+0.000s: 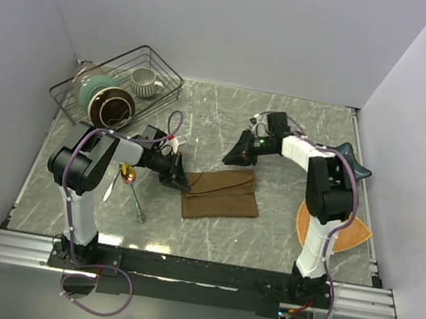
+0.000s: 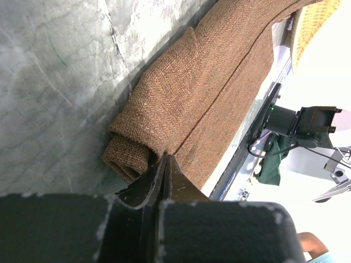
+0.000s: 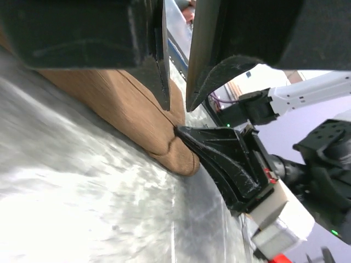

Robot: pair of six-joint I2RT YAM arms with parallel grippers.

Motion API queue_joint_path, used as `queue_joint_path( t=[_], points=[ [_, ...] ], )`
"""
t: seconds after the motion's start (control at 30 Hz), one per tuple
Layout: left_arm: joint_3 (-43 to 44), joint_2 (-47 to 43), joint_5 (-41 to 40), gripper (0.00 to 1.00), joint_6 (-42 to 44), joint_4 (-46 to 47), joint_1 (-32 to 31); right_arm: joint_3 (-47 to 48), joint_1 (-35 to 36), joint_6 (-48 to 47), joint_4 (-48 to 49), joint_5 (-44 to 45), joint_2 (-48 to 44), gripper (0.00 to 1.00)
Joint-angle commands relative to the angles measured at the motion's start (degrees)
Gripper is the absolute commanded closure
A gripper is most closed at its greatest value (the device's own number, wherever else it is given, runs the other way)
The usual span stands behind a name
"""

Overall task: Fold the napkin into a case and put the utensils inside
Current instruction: Smooth out the 2/3-rectangle-folded napkin at the center of the board.

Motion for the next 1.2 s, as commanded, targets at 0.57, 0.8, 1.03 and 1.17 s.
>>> queue_joint_path(
  t=[0.57,0.8,1.03,1.17],
  points=[
    [1.9,2.6,-6.3,0.97,9.4,-8.1,1.8,-8.5,-7.7,-8.3,-9.2,6.6,7.3,0.79],
    [4.3,1.7,-4.2,0.97,15.1,-10.3,0.8,-7.5,-6.8,-9.1,-9.7,0.3,4.0,0.78],
    [3.8,2.6,-4.6,0.97,15.7,-9.7,0.2,-4.4,-5.4,-3.6,-5.5,-6.5,-6.0,0.62],
    [4.1,2.9,-5.0,0.97,15.4,-9.2,0.1,-6.2,-3.7,1.3,-0.8,-3.4,-7.9,0.57]
  ],
)
